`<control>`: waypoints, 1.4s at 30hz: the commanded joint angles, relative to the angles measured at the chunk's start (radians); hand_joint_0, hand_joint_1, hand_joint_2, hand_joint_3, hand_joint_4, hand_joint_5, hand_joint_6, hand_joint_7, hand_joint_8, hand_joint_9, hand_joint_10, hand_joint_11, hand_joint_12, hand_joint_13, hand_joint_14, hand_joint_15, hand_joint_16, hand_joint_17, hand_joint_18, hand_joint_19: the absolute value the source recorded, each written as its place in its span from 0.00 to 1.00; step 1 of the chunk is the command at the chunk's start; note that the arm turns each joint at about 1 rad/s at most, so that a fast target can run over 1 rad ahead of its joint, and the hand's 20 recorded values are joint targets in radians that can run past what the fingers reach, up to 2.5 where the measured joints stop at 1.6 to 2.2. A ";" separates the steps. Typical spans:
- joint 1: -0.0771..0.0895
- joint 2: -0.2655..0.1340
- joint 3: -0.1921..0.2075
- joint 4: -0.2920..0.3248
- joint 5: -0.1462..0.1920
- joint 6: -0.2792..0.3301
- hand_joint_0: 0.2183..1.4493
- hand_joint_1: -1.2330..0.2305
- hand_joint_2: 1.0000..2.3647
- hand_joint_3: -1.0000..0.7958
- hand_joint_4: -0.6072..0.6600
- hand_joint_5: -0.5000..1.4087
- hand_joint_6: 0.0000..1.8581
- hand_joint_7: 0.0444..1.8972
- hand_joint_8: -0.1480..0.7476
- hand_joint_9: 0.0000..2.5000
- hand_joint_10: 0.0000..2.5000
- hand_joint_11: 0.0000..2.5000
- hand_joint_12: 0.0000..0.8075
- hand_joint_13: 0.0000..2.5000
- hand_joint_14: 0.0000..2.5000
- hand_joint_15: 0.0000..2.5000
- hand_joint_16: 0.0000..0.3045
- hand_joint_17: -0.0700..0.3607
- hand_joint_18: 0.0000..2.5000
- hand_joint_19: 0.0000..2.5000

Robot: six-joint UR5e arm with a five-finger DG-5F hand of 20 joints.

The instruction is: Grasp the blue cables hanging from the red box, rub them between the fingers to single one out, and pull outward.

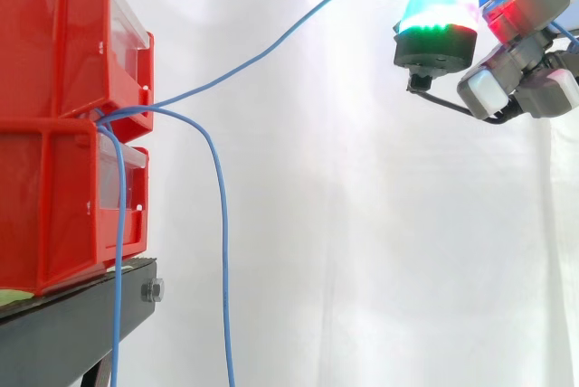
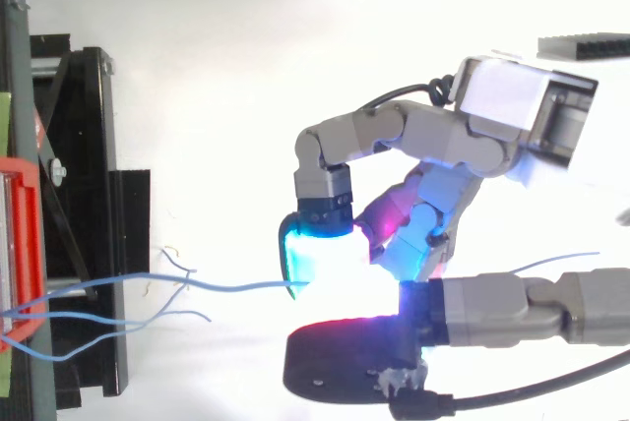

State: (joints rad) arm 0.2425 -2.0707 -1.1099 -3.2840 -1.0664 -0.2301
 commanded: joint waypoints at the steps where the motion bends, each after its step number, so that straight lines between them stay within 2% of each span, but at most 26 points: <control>1: 0.000 0.001 0.001 0.000 0.000 0.000 0.26 0.34 0.00 0.49 0.76 0.24 0.32 0.69 0.67 0.52 0.01 0.35 0.64 0.38 0.01 0.18 0.25 0.56 0.50 0.20; 4: 0.000 0.000 -0.001 0.000 -0.001 0.000 0.24 0.41 0.01 0.40 0.72 0.24 0.33 0.67 0.64 0.52 0.01 0.35 0.60 0.37 0.01 0.19 0.23 0.53 0.47 0.22; 6: 0.000 0.001 -0.001 0.000 0.000 0.002 0.23 0.46 0.01 0.35 0.70 0.24 0.32 0.69 0.61 0.52 0.01 0.36 0.56 0.36 0.01 0.19 0.21 0.49 0.44 0.23; 11: 0.000 0.000 0.001 0.000 -0.001 0.005 0.28 0.55 0.01 0.35 0.69 0.25 0.30 0.73 0.59 0.54 0.01 0.35 0.54 0.37 0.01 0.19 0.19 0.47 0.44 0.24; 15: 0.000 0.000 -0.001 0.000 -0.001 0.005 0.31 0.49 0.01 0.41 0.72 0.25 0.29 0.74 0.61 0.55 0.01 0.35 0.55 0.38 0.01 0.19 0.20 0.49 0.46 0.23; 20: 0.000 0.000 -0.001 -0.002 0.000 0.005 0.31 0.46 0.01 0.42 0.71 0.25 0.29 0.74 0.63 0.55 0.01 0.35 0.56 0.38 0.01 0.19 0.21 0.50 0.47 0.22; 25: 0.000 0.000 -0.001 -0.002 0.002 0.005 0.25 0.42 0.01 0.34 0.69 0.24 0.32 0.73 0.62 0.53 0.01 0.36 0.55 0.37 0.01 0.19 0.20 0.48 0.46 0.23; 32: 0.000 0.000 0.001 -0.002 0.002 0.005 0.26 0.34 0.00 0.32 0.69 0.23 0.37 0.65 0.62 0.53 0.01 0.37 0.55 0.37 0.01 0.19 0.20 0.48 0.46 0.23; 37: 0.001 0.000 0.001 -0.002 0.002 0.005 0.29 0.31 0.01 0.38 0.67 0.22 0.41 0.62 0.62 0.53 0.01 0.37 0.53 0.37 0.01 0.19 0.19 0.47 0.45 0.23; 42: 0.001 0.000 0.001 -0.002 0.002 0.006 0.29 0.31 0.01 0.45 0.64 0.22 0.45 0.60 0.65 0.54 0.01 0.37 0.57 0.39 0.01 0.19 0.21 0.50 0.48 0.21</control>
State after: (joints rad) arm 0.2434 -2.0705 -1.1098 -3.2858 -1.0646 -0.2246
